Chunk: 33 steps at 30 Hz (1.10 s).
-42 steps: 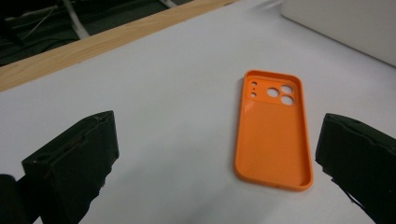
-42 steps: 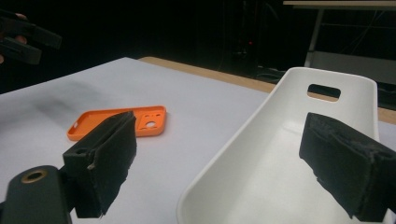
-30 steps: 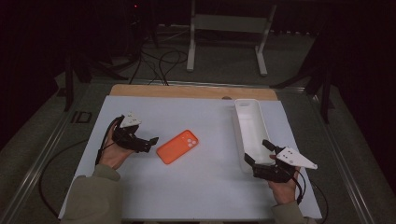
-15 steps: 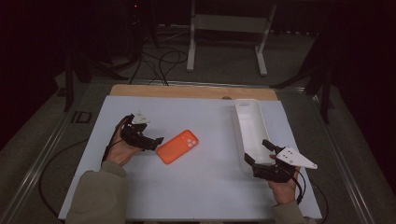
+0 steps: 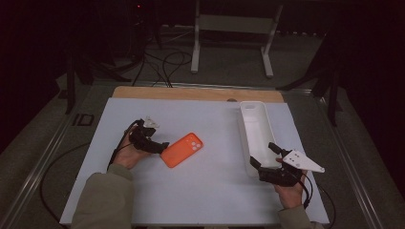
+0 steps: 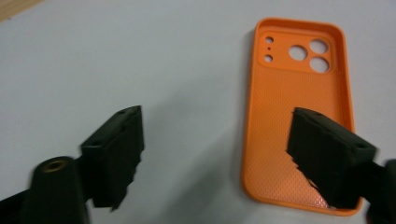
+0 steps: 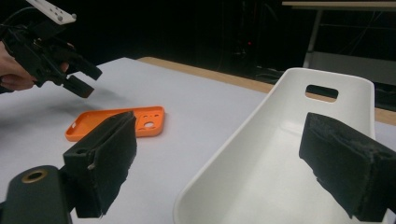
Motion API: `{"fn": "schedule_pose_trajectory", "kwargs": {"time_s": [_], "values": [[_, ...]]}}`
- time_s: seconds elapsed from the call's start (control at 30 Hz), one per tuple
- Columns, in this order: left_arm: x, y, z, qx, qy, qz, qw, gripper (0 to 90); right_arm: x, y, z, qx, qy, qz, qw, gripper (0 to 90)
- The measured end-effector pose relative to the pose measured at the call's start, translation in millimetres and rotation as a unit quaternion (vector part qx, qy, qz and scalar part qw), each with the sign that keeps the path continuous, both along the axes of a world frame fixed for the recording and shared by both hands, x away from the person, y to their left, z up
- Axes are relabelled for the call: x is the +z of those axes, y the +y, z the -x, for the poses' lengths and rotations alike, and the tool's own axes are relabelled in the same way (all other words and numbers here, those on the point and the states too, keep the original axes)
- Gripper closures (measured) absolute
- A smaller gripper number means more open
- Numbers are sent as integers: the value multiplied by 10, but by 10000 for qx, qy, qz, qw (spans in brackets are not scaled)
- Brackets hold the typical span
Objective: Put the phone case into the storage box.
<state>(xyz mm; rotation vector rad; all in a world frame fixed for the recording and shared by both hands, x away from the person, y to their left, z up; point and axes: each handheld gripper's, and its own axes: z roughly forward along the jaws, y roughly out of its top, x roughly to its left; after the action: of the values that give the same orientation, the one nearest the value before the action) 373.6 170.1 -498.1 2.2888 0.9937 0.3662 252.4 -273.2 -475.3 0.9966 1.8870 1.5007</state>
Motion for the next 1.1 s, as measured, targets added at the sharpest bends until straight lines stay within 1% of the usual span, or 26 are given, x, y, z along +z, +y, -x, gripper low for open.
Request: {"fn": "schedule_pose_trajectory", "kwargs": {"time_s": [0.03,0.07,0.1,0.13,0.17,0.2,0.23,0.27,0.3,0.33,0.37,0.4,0.43,0.47,0.5,0.53,0.6,0.63,0.67,0.7,0.73,0.77,0.8,0.93,1.1], "values": [[0,0,0,0,0,0,10000,272,-1,2,0,2,1,7,10000,109],[-12,-11,0,-6,19,-32,10000,272,-1,2,0,2,1,7,10000,109],[-23,-20,-1,-26,46,-55,10000,304,-2,3,0,5,-1,10,10000,109],[-43,-29,-6,-105,129,-71,9998,369,-2,4,-2,11,0,13,10000,109],[-43,-29,-6,-105,129,-71,9998,400,-2,4,-2,11,0,13,10000,109],[-67,-42,-12,-149,204,-115,9996,437,-3,3,-3,11,3,11,10000,109],[-67,-42,-12,-149,204,-115,9996,466,-3,3,-3,11,3,11,10000,109],[-86,-51,-16,-202,280,-147,9993,506,-4,2,-4,5,0,13,10000,109],[-86,-51,-16,-202,280,-147,9993,533,-4,2,-4,5,0,13,10000,109],[-110,-63,-23,-231,342,-133,9991,570,-3,-1,-4,4,1,16,10000,109],[-110,-63,-23,-231,342,-133,9991,599,-3,-1,-4,4,1,16,10000,109],[-131,-81,-31,-262,406,-162,9987,632,-4,-1,-5,-2,6,11,10000,110],[-131,-81,-31,-262,406,-162,9987,654,-4,-1,-5,-2,6,11,10000,110],[-153,-94,-40,-308,491,-145,9982,686,-4,-1,-5,-1,1,13,10000,109],[-153,-94,-40,-308,491,-145,9982,704,-4,-1,-5,-1,1,13,10000,109],[-170,-107,-46,-323,533,-185,9979,704,-3,-1,-5,-4,5,13,10000,109],[-196,-122,-57,-360,614,-223,9972,769,-3,-1,-4,-3,0,16,10000,110],[-196,-122,-57,-360,614,-223,9972,784,-3,-1,-4,-3,0,16,10000,110],[-215,-132,-65,-359,666,-200,9969,802,-2,-2,-5,-6,-2,14,10000,110],[-215,-132,-65,-359,666,-200,9969,818,-2,-2,-5,-6,-2,14,10000,110],[-229,-145,-71,-390,717,-228,9964,835,-1,-3,-5,-15,1,7,10000,110],[-229,-145,-71,-390,717,-228,9964,844,-1,-3,-5,-15,1,7,10000,110],[-234,-157,-78,-397,759,-203,9961,858,0,-3,-4,-12,-4,13,10000,110],[-229,-171,-94,-365,820,-223,9957,872,-1,1,-5,-7,-5,24,10000,110],[-222,-185,-97,-342,822,-293,9956,894,0,0,-4,-13,1,25,10000,110]]}}
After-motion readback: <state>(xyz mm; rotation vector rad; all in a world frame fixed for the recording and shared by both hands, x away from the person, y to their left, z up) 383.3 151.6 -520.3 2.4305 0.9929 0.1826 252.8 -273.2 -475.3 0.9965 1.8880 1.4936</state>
